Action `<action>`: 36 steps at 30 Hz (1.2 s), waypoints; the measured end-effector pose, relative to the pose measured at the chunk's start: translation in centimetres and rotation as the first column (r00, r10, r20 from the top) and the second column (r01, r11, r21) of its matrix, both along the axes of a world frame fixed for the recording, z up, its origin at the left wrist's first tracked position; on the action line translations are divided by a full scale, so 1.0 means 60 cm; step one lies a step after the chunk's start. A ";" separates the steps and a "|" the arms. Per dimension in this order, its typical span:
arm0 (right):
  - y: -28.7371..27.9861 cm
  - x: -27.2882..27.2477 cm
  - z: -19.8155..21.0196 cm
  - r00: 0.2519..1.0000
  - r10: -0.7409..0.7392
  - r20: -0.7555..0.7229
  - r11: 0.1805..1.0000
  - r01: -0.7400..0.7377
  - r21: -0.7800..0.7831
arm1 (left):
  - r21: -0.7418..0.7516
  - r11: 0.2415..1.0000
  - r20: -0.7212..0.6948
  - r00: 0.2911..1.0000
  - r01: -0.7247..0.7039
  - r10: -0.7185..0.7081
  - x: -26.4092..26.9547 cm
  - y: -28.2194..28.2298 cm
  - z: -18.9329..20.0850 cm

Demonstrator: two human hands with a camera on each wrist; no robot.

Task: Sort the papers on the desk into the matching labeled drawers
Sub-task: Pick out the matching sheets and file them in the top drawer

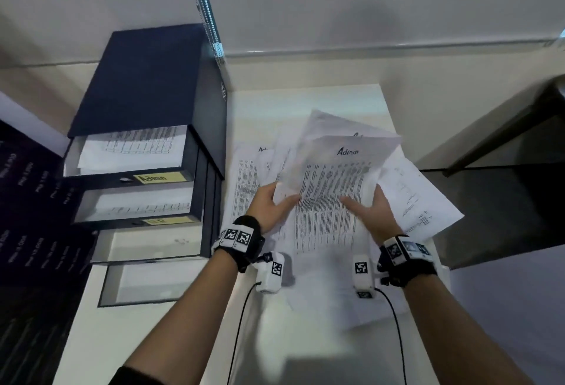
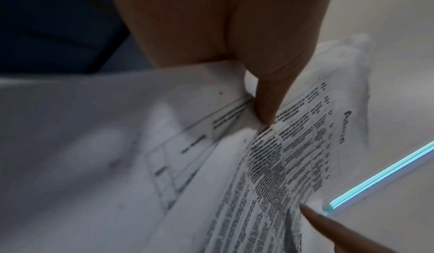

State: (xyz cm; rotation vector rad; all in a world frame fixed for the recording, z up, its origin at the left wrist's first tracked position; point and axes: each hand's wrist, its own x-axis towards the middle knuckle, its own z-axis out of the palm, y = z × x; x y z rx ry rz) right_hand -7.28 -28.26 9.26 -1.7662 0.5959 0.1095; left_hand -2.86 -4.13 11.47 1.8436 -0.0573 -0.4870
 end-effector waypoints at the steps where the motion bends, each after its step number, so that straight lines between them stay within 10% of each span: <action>1: 0.006 0.006 0.020 0.998 0.005 0.057 1.000 -0.006 0.016 | -0.012 1.000 0.042 0.999 -0.024 0.025 0.005 0.013 0.020; 14: 0.248 0.055 0.225 0.831 0.426 0.358 0.887 -0.462 0.016 | -0.146 0.925 0.200 0.905 -0.352 0.376 -0.004 0.330 0.183; 17: 0.325 0.062 0.240 0.779 0.544 0.311 0.825 -0.565 -0.029 | -0.154 0.898 0.207 0.875 -0.413 0.438 -0.012 0.411 0.200; 21: 0.413 0.070 0.241 0.842 0.523 0.136 0.775 -0.535 0.336 | -0.186 0.836 0.206 0.811 -0.517 0.548 -0.034 0.492 0.224; 31: 0.530 0.138 0.239 0.913 0.407 0.029 0.838 -0.386 0.386 | -0.070 0.923 0.035 0.924 -0.379 0.382 -0.056 0.596 0.223; 36: 0.508 0.128 0.247 0.697 0.711 -0.092 0.676 -0.642 0.361 | -0.105 0.886 0.057 0.887 -0.452 0.459 -0.021 0.601 0.202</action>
